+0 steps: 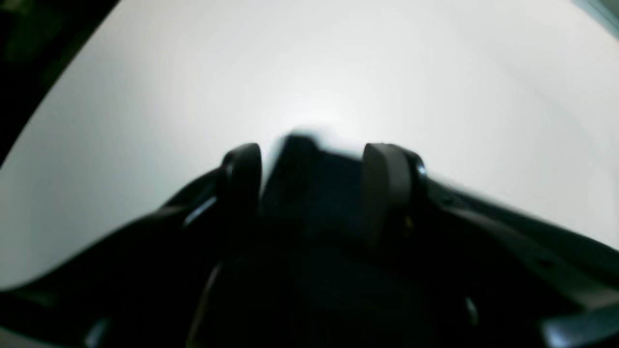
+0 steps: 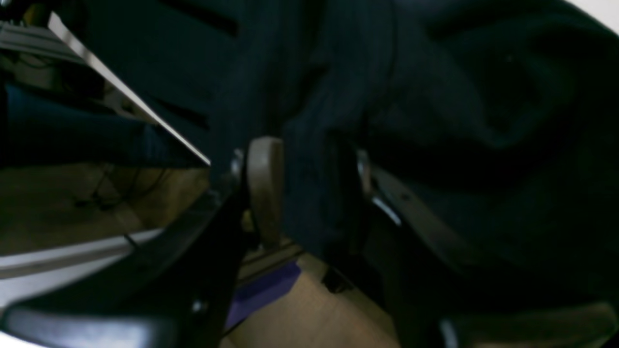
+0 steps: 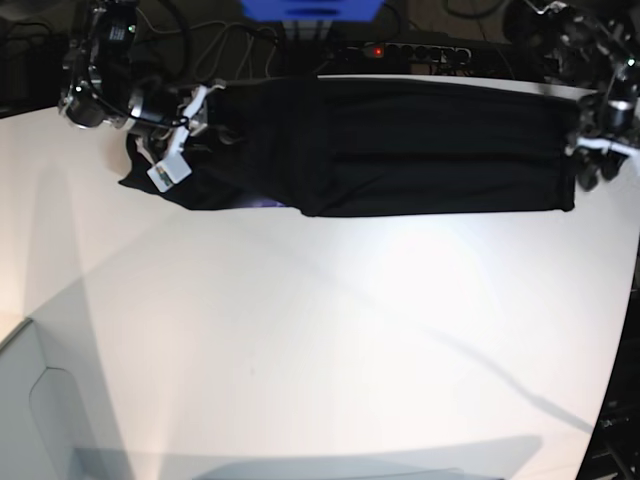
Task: Fold the T-shirt properly
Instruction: 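Grasp the other shirt end with the left gripper and lift it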
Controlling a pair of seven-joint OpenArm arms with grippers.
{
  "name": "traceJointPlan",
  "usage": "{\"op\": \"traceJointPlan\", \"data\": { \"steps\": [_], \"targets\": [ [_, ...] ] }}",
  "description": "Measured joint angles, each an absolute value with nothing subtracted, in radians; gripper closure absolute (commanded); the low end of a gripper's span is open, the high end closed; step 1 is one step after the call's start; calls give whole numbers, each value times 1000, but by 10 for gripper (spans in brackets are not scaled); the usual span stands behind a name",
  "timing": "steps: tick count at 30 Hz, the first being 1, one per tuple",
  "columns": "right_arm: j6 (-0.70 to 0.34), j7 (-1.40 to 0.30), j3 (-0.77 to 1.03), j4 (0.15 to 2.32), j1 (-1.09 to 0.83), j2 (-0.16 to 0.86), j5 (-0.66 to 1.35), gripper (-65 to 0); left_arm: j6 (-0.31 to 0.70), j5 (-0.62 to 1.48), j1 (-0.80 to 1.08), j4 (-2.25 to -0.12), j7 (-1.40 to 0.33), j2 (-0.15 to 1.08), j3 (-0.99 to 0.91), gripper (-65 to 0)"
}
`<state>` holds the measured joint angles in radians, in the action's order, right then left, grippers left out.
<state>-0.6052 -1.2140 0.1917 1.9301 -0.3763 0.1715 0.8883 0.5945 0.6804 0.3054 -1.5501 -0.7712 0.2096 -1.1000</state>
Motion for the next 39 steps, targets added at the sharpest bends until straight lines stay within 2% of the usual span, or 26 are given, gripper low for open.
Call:
{"op": "traceJointPlan", "data": {
  "steps": [4,6,8,11,24,31,36,39],
  "targets": [
    [-606,-1215,191,1930,-376,169,888,-206,594,803,304,-1332,-963,278,-1256,-465],
    [-605,-1211,192,1930,-377,171,888,-206,591,862,309,-1229,-968,337,-1269,-491],
    [-606,-1212,192,1930,-377,171,888,-206,606,899,309,-1148,-963,380,-1268,-490],
    [-606,-1211,192,1930,-377,171,888,-206,689,913,302,-1053,-976,403,-1261,-490],
    [-605,-1211,192,1930,-377,171,888,-206,689,918,249,-1017,-969,401,-1200,-491],
    [-606,-1211,192,1930,-377,171,888,-206,689,909,173,-1017,-1072,401,-1202,-491],
    [-605,-1211,192,1930,-377,171,888,-206,689,911,169,-1017,-1066,392,-1199,-491],
    [-606,-1211,192,1930,-377,171,888,-206,690,925,173,-1017,-1041,393,-1132,-491]
  ]
}}
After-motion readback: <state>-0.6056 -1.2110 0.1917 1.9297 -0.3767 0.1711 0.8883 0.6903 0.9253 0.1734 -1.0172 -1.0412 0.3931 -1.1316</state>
